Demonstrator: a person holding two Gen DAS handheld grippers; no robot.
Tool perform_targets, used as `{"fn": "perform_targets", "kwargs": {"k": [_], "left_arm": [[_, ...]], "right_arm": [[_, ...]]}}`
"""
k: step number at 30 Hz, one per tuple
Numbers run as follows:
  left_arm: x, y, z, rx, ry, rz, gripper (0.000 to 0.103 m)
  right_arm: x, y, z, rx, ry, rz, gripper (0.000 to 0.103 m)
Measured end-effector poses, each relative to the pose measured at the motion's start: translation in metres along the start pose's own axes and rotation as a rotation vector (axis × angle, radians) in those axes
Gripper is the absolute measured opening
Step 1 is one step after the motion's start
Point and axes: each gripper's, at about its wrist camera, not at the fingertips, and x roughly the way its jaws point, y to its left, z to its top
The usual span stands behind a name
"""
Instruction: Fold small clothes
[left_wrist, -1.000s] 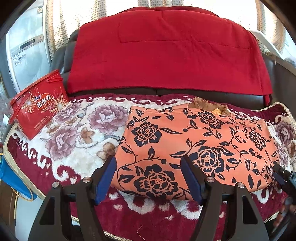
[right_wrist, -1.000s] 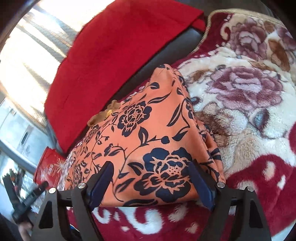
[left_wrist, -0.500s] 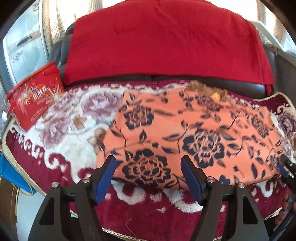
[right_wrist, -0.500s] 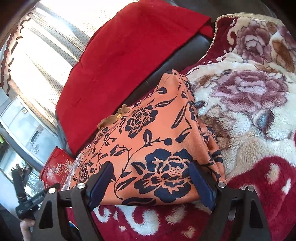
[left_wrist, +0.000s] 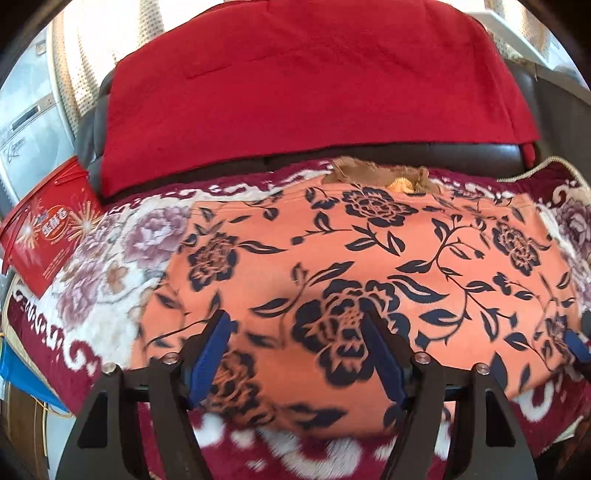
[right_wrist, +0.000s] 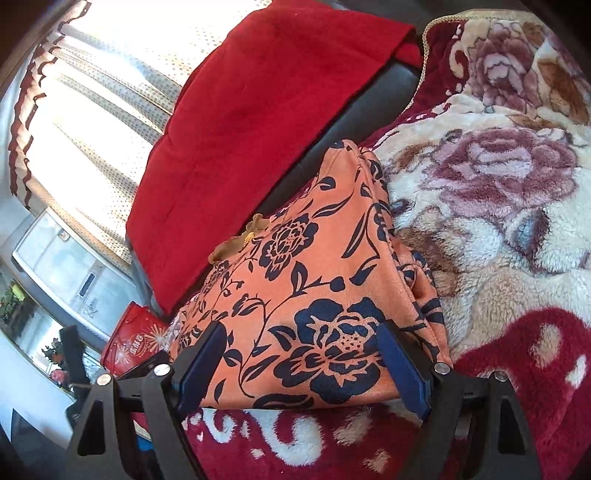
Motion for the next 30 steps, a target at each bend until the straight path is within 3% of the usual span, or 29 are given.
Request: {"fn": "perform_targets", "kwargs": {"k": [2,4,20,25,30], "left_arm": [[0.018,-0.004,-0.004,0.006,0.056,0.007,0.077],[0.022,-0.002,-0.007,-0.027,0.04,0.003,0.083],[0.026,0.001,-0.014,-0.014,0.011,-0.004,0.088],[0.029,0.007,-0.015,-0.033,0.012,-0.029,0.091],[0.03,0.009,-0.016,-0.032,0.003,-0.043,0.091]], "right_arm": [[-0.002,-0.002,0.001,0.011,-0.002,0.011,0.086],[-0.003,-0.004,0.001,0.021,-0.003,0.023,0.086],[-0.001,-0.001,0.004,0.004,0.006,0.003,0.086],[-0.009,0.011,0.002,-0.004,0.0,-0.029,0.086],[0.006,0.041,0.03,-0.03,0.031,0.027,0.087]]}}
